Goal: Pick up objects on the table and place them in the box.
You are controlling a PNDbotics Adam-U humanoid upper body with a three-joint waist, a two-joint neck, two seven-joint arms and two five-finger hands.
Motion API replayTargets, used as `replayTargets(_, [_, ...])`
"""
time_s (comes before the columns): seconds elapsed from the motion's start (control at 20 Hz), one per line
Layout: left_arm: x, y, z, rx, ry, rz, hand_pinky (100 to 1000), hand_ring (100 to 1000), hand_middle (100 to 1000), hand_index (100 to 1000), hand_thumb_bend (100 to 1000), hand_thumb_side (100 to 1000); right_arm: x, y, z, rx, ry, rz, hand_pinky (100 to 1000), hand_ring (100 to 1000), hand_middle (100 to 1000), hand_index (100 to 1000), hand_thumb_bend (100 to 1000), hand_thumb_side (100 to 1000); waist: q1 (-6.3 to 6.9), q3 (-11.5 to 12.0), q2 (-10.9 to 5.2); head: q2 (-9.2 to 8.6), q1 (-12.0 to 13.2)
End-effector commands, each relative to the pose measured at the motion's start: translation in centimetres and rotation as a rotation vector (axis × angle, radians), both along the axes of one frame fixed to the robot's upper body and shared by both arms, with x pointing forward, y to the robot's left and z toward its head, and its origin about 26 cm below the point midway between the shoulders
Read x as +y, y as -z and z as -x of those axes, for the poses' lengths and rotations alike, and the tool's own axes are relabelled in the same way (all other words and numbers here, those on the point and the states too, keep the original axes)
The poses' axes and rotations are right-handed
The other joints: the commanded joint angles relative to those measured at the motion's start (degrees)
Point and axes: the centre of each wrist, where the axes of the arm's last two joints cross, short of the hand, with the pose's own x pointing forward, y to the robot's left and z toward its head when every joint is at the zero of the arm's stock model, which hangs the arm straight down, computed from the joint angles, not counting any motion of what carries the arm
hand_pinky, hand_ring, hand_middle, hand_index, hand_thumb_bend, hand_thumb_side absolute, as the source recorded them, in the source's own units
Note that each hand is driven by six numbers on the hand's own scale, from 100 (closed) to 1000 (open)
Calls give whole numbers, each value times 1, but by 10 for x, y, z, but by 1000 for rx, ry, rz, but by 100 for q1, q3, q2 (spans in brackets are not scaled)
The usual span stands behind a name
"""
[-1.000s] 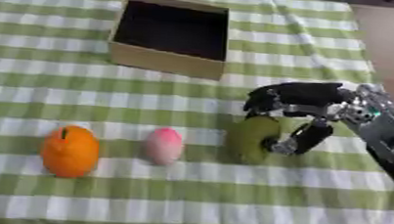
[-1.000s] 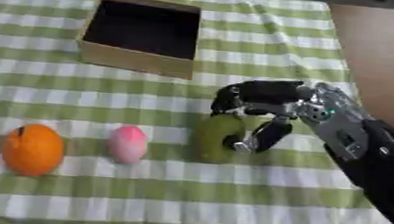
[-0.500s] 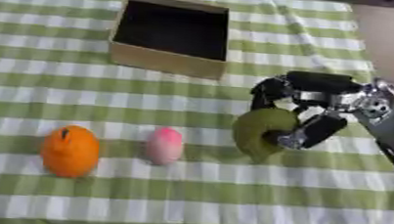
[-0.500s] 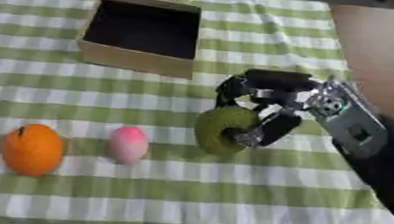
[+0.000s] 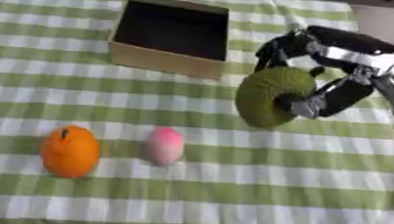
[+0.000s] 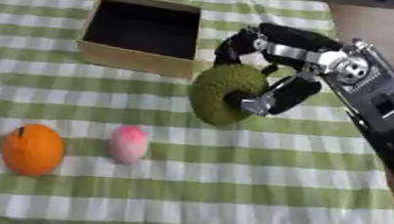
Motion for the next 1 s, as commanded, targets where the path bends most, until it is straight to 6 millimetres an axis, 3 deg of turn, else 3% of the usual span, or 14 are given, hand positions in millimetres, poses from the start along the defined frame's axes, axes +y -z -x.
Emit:
replayTargets(0.05, [2,-10,2,-35,1,-13,723,778,741,850,100,603,-1,-28,-4,-156,-154,121,829,692,281,644,100,232,-12,8,-135,-32,-41])
replayTargets(0.4, [-1,-13,2,-42,17,-21,723,778,742,850,100,602,15,-57,-46,-176,-81,10,820,686,280,642,100,219,-19,60,-97,-58,-152])
replayTargets(0.7, [-4,-16,1,-53,34,-28,723,778,743,850,100,601,29,-57,-83,-178,-7,-37,811,674,282,642,100,214,-43,156,-12,-125,-271])
replayTargets(1.0, [-7,-20,0,-62,50,-32,723,778,743,850,100,601,35,-41,-106,-181,87,-56,806,674,288,643,100,215,-68,261,64,-223,-386])
